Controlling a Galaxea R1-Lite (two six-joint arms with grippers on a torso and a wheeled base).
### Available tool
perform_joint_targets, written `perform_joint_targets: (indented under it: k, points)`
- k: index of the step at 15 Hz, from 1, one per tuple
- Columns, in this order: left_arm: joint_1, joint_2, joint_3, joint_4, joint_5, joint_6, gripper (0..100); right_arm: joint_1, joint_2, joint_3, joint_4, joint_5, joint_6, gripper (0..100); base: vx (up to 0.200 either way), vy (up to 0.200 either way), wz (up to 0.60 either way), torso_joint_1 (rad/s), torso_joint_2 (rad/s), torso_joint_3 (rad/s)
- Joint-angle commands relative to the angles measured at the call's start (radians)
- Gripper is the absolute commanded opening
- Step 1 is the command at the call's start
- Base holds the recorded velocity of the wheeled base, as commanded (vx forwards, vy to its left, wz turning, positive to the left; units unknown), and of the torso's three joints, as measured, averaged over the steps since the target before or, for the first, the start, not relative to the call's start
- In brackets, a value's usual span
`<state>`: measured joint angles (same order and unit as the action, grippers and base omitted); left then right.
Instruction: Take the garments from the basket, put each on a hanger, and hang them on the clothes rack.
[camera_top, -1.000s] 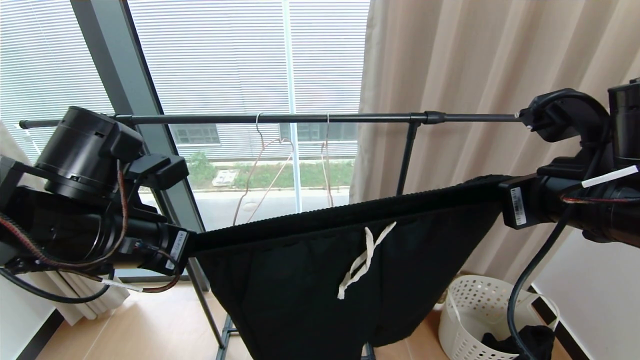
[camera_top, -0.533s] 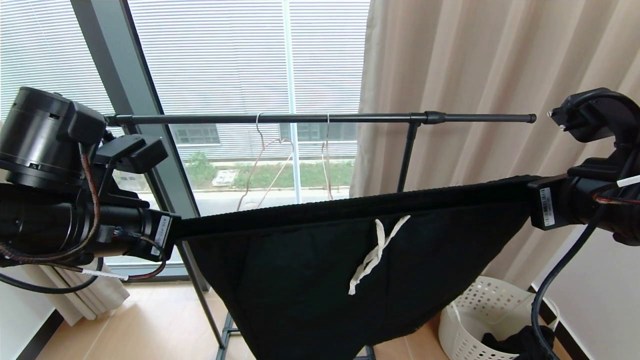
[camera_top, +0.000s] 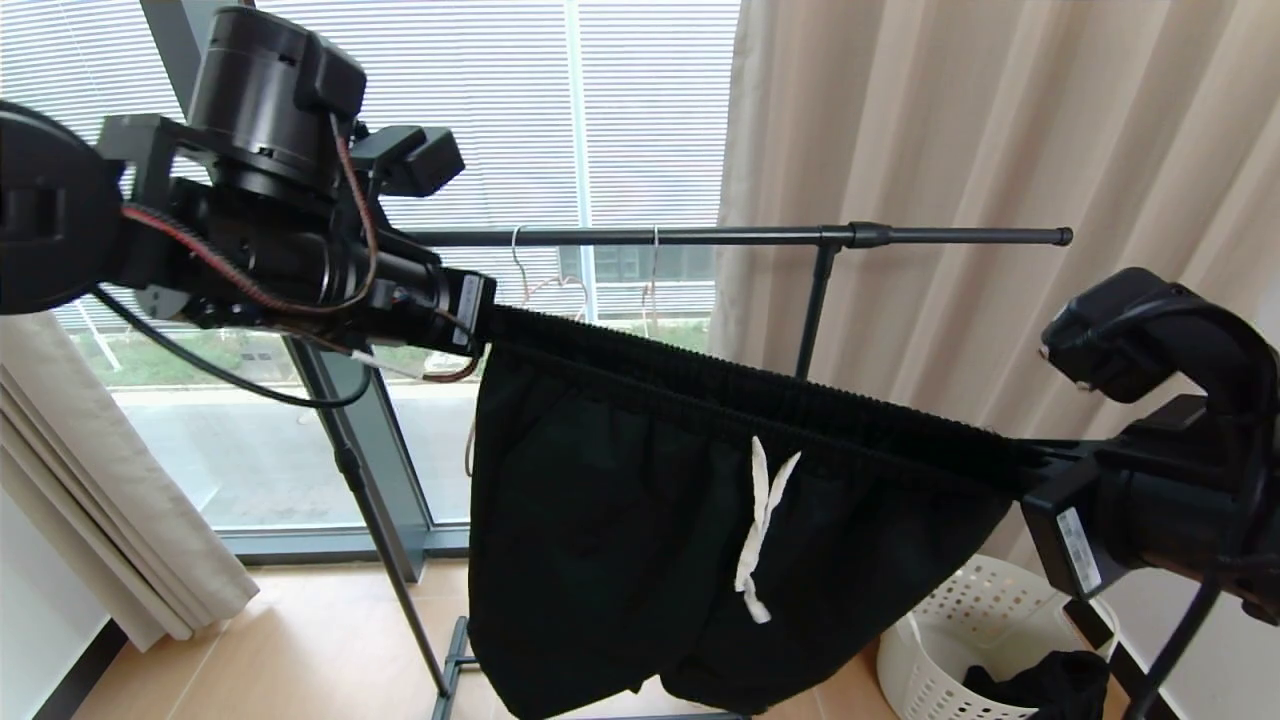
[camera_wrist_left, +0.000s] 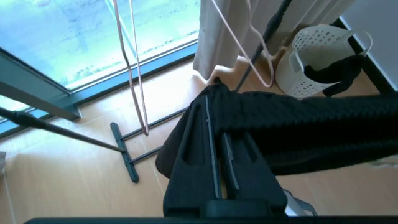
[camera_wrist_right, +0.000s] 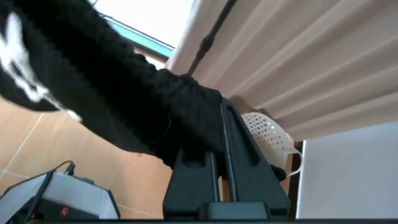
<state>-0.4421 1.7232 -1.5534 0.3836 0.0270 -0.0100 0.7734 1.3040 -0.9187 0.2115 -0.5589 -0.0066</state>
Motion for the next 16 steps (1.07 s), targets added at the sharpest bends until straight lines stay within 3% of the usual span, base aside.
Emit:
perform_joint_targets:
  k: [1,2,4,5,10,14,16]
  points:
    - [-0.012,0.156,-0.132,-0.003,-0.009,-0.002,0,0.064,-0.037,0.023,0.017,0.013,0.004,0,0.0,0.0,0.0,0.0,0.0,0.0]
    - [-0.018,0.22,-0.235,-0.003,-0.01,-0.002,0,0.13,-0.039,0.041,0.017,0.013,0.028,0,0.0,0.0,0.0,0.0,0.0,0.0]
    - [-0.026,0.268,-0.324,-0.003,-0.021,-0.002,0,0.21,-0.031,0.044,0.017,0.022,0.077,0,0.0,0.0,0.0,0.0,0.0,0.0]
    - [-0.027,0.277,-0.343,-0.002,-0.029,-0.002,0,0.231,-0.029,0.044,0.017,0.03,0.089,0,0.0,0.0,0.0,0.0,0.0,0.0]
    - [-0.035,0.311,-0.427,-0.002,-0.05,-0.002,0,0.442,0.084,-0.04,0.005,0.137,0.301,0,0.0,0.0,0.0,0.0,0.0,0.0]
    - [-0.047,0.308,-0.425,0.003,-0.05,-0.004,0,0.466,0.119,-0.12,-0.023,0.275,0.419,0,0.0,0.0,0.0,0.0,0.0,0.0]
    - [-0.049,0.306,-0.424,0.004,-0.05,-0.004,0,0.466,0.109,-0.085,-0.053,0.284,0.419,0,0.0,0.0,0.0,0.0,0.0,0.0]
